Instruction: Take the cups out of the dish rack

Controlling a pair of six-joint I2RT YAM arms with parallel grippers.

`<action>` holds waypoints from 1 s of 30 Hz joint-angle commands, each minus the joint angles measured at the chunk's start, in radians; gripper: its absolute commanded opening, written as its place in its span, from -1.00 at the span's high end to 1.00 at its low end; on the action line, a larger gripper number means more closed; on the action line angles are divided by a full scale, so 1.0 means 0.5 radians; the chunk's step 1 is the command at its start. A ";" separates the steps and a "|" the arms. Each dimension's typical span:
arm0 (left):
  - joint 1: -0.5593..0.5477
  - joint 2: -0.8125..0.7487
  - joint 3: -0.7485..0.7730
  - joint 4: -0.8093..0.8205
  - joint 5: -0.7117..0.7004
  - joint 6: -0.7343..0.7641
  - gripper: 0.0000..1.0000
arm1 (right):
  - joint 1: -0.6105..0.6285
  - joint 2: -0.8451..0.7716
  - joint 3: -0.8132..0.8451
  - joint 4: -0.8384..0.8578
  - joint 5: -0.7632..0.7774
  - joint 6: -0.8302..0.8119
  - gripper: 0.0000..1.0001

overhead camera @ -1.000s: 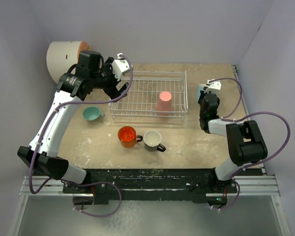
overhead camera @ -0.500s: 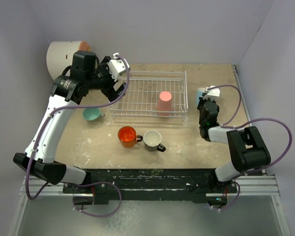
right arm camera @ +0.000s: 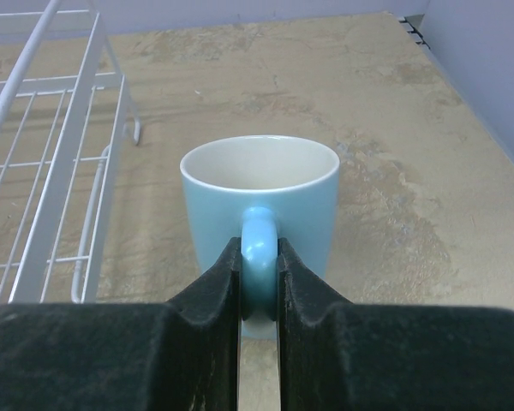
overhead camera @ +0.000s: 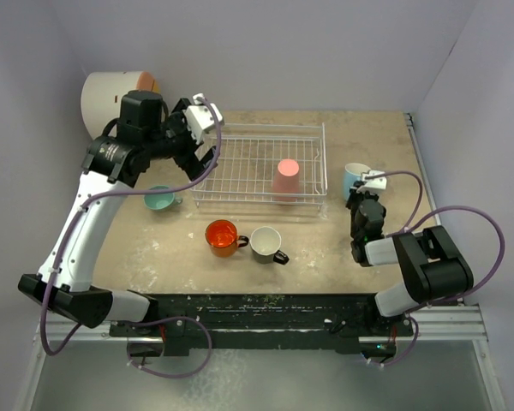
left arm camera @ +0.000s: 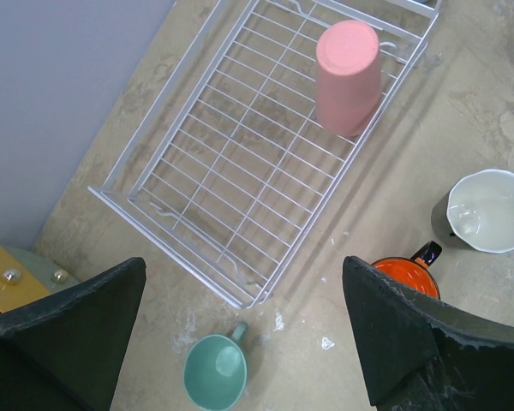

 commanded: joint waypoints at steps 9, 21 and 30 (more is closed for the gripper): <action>0.011 -0.089 -0.080 0.178 0.101 -0.084 -0.99 | -0.007 -0.272 -0.084 -0.381 0.035 0.161 0.50; 0.014 -0.125 -0.056 0.152 0.130 -0.096 -0.99 | -0.008 -0.461 -0.075 -0.622 0.169 0.239 -0.98; 0.013 -0.089 -0.019 0.136 0.140 -0.102 -0.99 | -0.005 -1.068 0.209 -1.284 0.385 0.269 -1.00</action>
